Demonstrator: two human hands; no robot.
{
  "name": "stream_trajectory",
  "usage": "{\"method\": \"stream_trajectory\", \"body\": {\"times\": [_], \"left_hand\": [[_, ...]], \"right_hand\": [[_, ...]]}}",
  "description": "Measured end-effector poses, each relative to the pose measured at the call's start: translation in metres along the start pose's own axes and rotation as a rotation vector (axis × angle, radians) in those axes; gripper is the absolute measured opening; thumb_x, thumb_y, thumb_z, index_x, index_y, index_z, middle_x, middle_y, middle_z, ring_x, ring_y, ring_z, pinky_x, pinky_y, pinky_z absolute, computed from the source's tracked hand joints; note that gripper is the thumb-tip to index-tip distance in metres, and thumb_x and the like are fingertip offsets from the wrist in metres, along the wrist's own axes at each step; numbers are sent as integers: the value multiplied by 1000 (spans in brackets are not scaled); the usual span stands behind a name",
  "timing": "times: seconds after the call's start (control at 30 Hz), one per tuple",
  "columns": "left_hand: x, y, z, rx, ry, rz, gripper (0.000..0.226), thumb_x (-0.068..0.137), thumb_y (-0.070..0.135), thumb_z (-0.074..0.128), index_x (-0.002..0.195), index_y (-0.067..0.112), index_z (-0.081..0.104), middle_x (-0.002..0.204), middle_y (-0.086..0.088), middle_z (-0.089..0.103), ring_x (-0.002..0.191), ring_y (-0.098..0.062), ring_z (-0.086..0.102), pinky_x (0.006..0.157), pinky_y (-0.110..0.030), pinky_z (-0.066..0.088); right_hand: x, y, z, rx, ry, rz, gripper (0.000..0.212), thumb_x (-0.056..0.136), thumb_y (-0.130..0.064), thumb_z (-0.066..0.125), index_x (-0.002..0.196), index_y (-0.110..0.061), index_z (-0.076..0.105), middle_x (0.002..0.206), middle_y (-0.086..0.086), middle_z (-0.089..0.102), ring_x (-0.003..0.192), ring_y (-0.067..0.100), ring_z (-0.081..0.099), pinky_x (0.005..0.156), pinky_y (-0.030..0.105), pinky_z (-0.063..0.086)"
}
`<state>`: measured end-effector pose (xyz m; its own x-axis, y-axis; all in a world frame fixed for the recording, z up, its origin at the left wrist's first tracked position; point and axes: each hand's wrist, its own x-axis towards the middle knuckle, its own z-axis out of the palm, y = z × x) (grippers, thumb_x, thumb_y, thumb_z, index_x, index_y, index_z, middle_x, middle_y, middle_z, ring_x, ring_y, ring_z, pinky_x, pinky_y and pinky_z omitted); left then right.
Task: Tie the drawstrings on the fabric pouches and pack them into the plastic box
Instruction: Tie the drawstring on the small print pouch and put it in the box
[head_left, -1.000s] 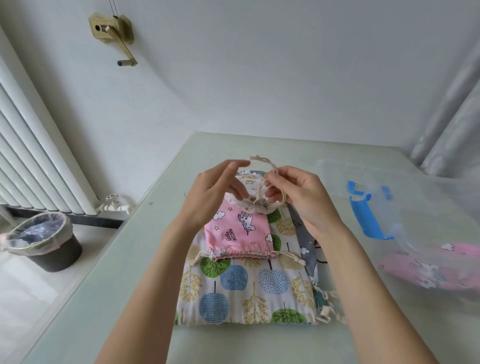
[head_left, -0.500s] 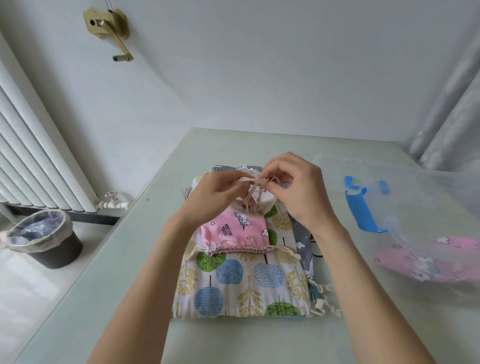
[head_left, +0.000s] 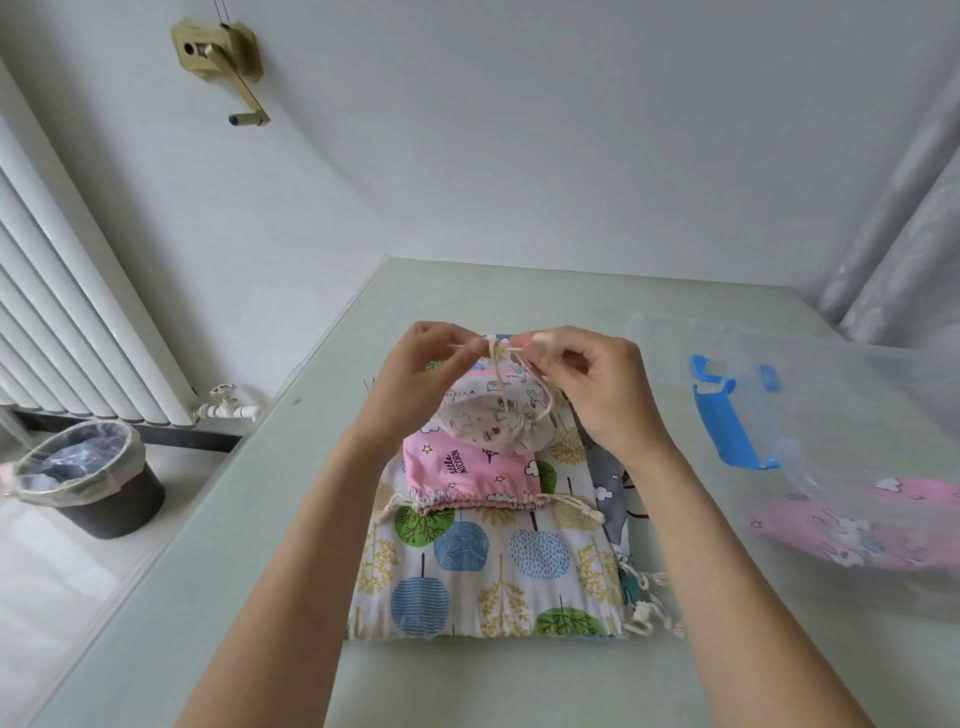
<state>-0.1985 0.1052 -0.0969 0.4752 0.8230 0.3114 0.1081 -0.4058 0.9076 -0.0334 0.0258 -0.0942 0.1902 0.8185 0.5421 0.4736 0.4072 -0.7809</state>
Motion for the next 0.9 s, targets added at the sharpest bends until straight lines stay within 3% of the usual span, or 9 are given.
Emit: {"method": "stream_trajectory", "body": {"times": [0.13,0.2,0.3,0.4,0.5,0.7,0.8,0.9], "left_hand": [[2,4,-3,-603,122,-160,38,96,15,44,66,21,67,104,-1,70,108,-24,63,93,-35,50],[5,6,-8,-963,156,-215,47,94,13,36,52,15,55,95,-7,72,101,-28,67,92,-37,52],[7,7,-8,-1141,132,-204,48,95,17,32,50,17,48,62,0,63,76,-19,70,80,-32,56],[7,5,-2,-1127,136,-254,51,97,18,34,48,19,45,45,6,34,41,-10,45,66,-26,56],[7,2,-1,-1046,170,-280,38,97,16,35,59,16,34,44,8,24,37,-8,25,56,-23,52],[8,1,-8,-712,177,-259,38,95,11,36,59,18,26,44,10,19,38,-7,17,49,-22,48],[7,0,-10,-563,196,-223,38,93,8,37,58,19,24,45,10,19,40,-9,17,52,-24,50],[2,1,-7,-342,153,-144,36,95,10,43,60,13,35,48,7,31,41,-10,33,60,-28,55]], "right_hand": [[2,5,-5,281,8,293,15,92,-14,56,94,-12,70,96,0,73,94,14,68,87,27,53],[3,4,-10,481,75,378,17,94,-12,51,92,-9,68,95,3,73,93,18,69,84,28,54],[5,-2,-14,882,172,461,22,97,-12,42,86,-7,60,95,10,72,94,23,69,87,34,55],[5,-9,-11,1030,171,477,26,100,-16,35,81,-10,52,89,12,72,91,26,70,86,37,56],[4,-10,-7,874,173,468,25,100,-16,37,82,-10,53,69,5,67,76,23,70,79,35,55],[0,-6,-5,491,193,452,25,99,-17,42,82,-10,59,53,-6,58,60,13,66,71,31,45],[0,-8,-2,374,198,434,24,98,-17,45,83,-10,63,52,-5,60,60,15,66,69,32,51],[-1,-2,-5,154,147,442,19,96,-18,50,90,-9,65,66,1,70,66,18,70,69,34,58]]}}
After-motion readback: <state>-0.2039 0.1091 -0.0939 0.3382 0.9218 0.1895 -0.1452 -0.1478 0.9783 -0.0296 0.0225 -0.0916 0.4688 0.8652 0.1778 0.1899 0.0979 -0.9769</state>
